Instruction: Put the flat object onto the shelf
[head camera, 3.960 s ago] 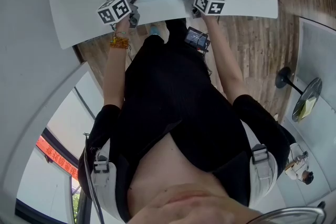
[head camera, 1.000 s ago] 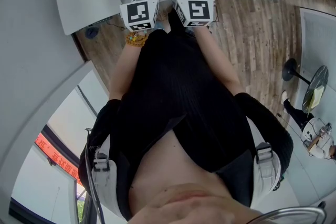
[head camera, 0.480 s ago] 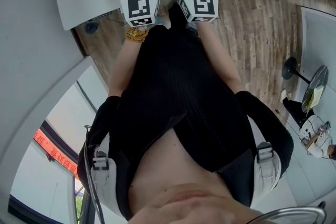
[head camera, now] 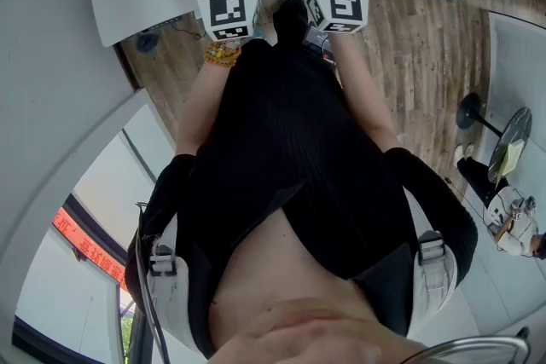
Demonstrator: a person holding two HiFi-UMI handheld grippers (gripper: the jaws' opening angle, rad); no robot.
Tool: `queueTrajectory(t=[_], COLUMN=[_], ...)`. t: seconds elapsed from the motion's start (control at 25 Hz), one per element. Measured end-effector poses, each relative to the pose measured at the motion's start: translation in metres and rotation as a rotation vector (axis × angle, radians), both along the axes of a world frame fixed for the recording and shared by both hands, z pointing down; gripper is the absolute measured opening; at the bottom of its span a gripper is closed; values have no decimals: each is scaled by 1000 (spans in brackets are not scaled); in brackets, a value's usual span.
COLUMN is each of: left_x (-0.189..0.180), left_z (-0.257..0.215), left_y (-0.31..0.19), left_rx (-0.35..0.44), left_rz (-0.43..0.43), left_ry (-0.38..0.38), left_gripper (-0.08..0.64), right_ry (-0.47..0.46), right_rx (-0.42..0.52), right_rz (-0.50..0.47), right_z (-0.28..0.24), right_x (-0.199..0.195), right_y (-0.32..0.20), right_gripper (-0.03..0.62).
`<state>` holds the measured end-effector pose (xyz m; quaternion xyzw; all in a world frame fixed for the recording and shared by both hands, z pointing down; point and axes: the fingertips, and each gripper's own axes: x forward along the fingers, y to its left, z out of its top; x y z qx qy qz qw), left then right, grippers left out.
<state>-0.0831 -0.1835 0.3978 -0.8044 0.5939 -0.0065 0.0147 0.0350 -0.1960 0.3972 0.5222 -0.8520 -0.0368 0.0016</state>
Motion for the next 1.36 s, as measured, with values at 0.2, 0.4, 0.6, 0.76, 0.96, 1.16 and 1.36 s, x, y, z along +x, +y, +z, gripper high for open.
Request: queueTrajectory(t=[0.2,0.4,0.6,0.76,0.96,1.16,1.36], left_x=[1,5,4,1,-1,8,26], left_z=[6,10,14,17,17,15,6], left_y=[-2,-2,-2,0,1,-1,-12], left_rx=[-15,-28,-33,-40,-43,-46,-33], left_rz=[0,9,10,9,8,44,77], left_ry=[-5,-13,-24,-30,-35,-35,-54], left_gripper=[14,14,14,14,14,14,14], right_ry=[8,13,15,2,1,-5,-13], right_rx=[-10,-19,-25,-28,-35,-36,-46], right_rz=[14,22,30,38,49,78,76], right_z=[5,11,15,16,17,13,11], right_x=[9,14,16,18,22,32,44], right_y=[-2,-2,-5,-4,-4,-1,-6], right_gripper=[35,31,29,29,29,28,26])
